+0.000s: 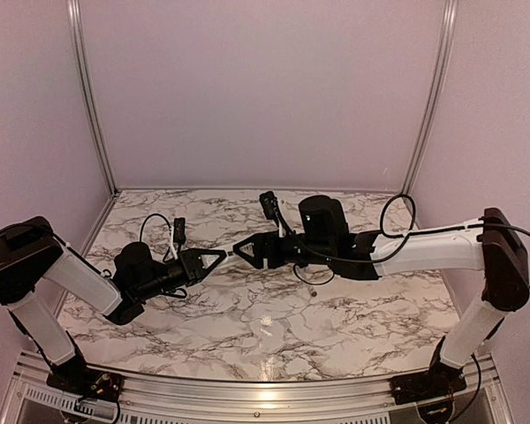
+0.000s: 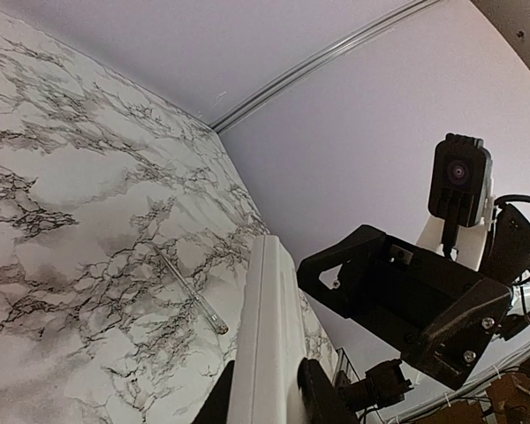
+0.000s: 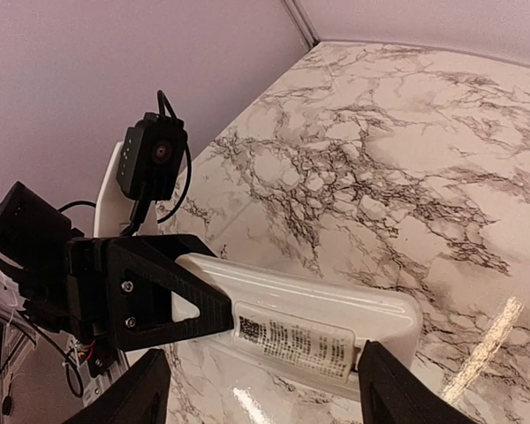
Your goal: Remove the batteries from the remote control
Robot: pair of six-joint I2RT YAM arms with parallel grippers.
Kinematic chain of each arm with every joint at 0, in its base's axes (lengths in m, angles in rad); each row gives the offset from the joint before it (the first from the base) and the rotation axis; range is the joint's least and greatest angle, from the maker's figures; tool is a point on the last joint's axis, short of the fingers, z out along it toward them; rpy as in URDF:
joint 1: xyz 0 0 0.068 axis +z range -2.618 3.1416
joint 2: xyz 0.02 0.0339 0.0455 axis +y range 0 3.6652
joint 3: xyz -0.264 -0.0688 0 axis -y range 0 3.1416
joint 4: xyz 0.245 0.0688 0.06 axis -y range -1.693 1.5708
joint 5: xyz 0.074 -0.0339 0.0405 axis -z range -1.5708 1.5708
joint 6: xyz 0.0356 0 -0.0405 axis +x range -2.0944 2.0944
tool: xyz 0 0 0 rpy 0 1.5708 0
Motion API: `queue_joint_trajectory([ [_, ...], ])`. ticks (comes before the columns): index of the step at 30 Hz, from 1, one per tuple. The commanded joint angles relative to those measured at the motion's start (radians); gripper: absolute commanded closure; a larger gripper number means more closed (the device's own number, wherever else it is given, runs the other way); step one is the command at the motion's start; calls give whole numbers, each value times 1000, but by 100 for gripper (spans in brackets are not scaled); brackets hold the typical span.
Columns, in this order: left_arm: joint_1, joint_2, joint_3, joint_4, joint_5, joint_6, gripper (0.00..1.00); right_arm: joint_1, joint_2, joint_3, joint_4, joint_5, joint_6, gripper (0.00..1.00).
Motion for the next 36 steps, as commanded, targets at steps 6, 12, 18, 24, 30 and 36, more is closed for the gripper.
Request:
queue_joint_trajectory([
  [6, 2, -10, -4, 54, -1, 1, 100, 11, 28, 53, -22, 51, 6, 29],
  [12, 2, -12, -5, 54, -1, 1, 100, 41, 48, 96, -87, 115, -28, 29],
  [18, 2, -25, -15, 58, -7, 0, 100, 42, 60, 107, -97, 128, -23, 29],
  [24, 2, -34, -21, 48, -24, 2, 100, 59, 60, 125, -130, 177, -35, 29],
  [30, 2, -41, -27, 49, -31, 2, 100, 76, 85, 165, -162, 203, -54, 29],
  [36, 2, -49, -28, 39, -36, 8, 100, 99, 116, 209, -220, 303, -79, 29],
])
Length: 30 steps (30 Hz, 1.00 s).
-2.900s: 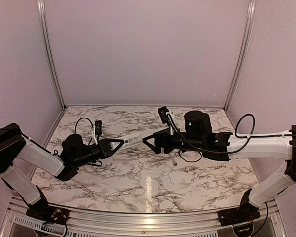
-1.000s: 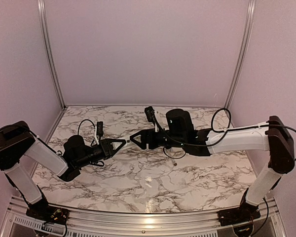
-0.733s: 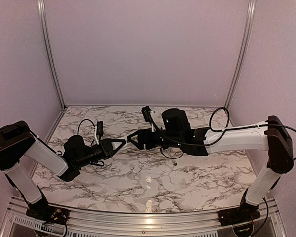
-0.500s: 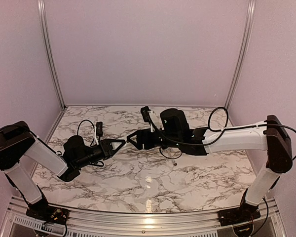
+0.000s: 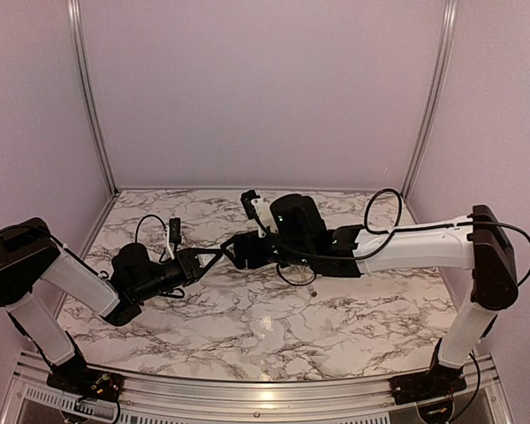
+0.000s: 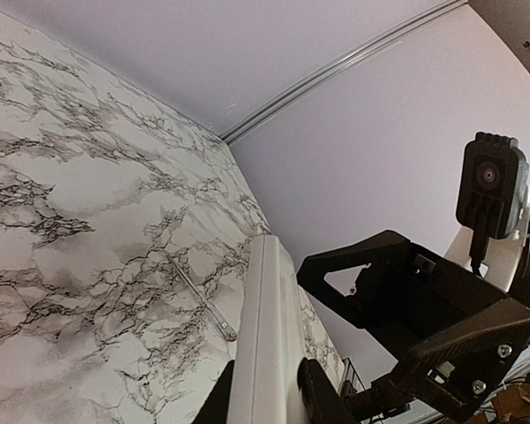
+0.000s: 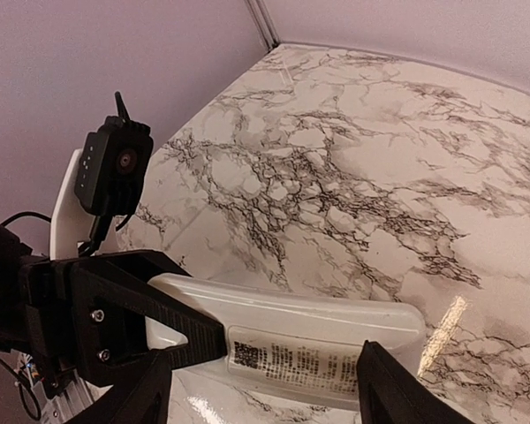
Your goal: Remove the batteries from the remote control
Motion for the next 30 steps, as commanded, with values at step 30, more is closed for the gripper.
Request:
queue_joint_trajectory([
  [30, 0, -36, -14, 48, 1, 7, 100, 14, 38, 37, -73, 129, -24, 29],
])
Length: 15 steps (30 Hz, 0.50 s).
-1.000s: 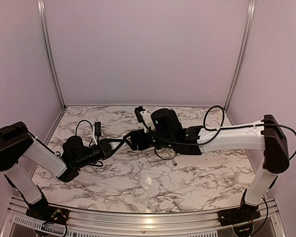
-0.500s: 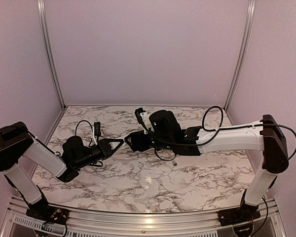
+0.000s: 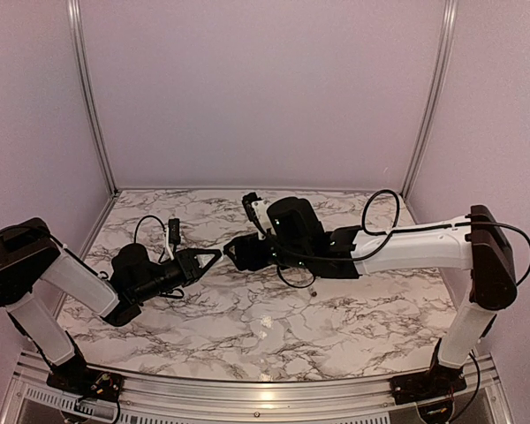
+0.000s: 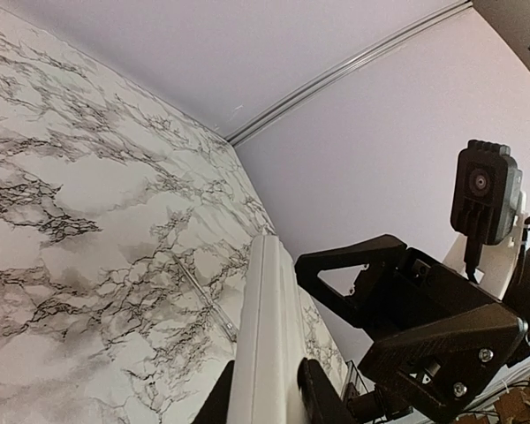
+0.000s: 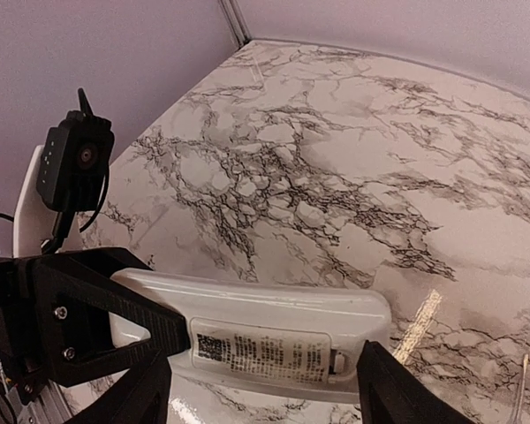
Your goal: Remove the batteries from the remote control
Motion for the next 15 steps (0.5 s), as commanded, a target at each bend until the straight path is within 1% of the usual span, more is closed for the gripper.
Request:
queue_joint_trajectory([
  [1, -1, -31, -7, 54, 18, 7, 100, 4, 25, 25, -38, 50, -6, 29],
  [10, -1, -31, -4, 64, 34, 7, 100, 4, 38, 21, -14, -12, -2, 28],
  [15, -1, -22, -2, 63, 33, 3, 100, 4, 1, 3, 15, -33, -1, 28],
])
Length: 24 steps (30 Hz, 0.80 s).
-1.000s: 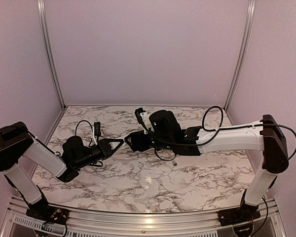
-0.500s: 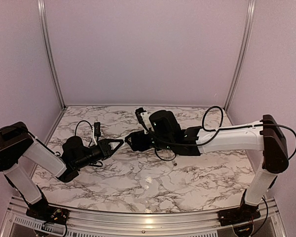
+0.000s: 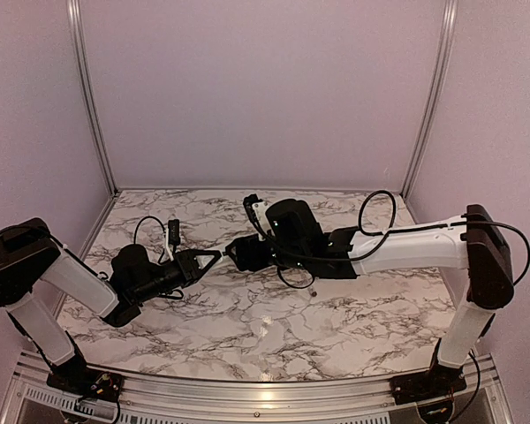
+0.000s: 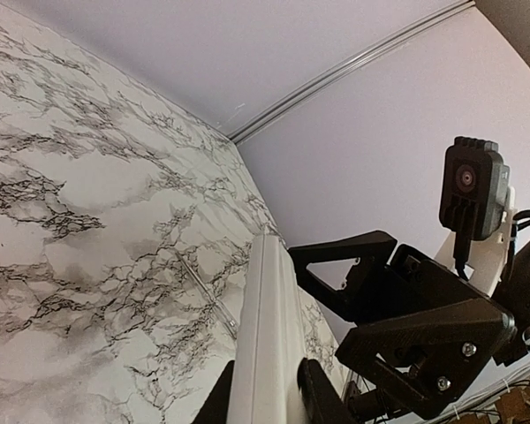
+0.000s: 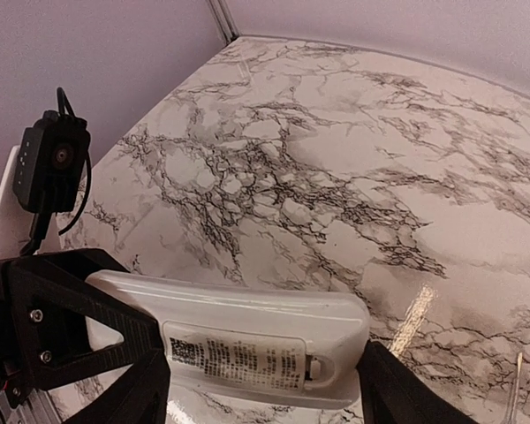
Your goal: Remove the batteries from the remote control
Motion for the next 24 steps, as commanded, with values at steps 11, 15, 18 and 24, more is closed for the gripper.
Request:
queue_joint_trajectory([
  [11, -2, -21, 2, 64, 21, -5, 100, 5, -53, -18, 44, -110, 16, 28],
  [15, -2, -25, -1, 65, 19, -6, 100, 5, -48, -14, 30, -83, 16, 28],
  [18, -2, -29, -4, 65, 18, -6, 100, 5, -53, -11, 9, -40, 7, 28],
  [24, -2, -31, -5, 65, 18, -6, 100, 5, -52, -9, -1, -23, 0, 28],
])
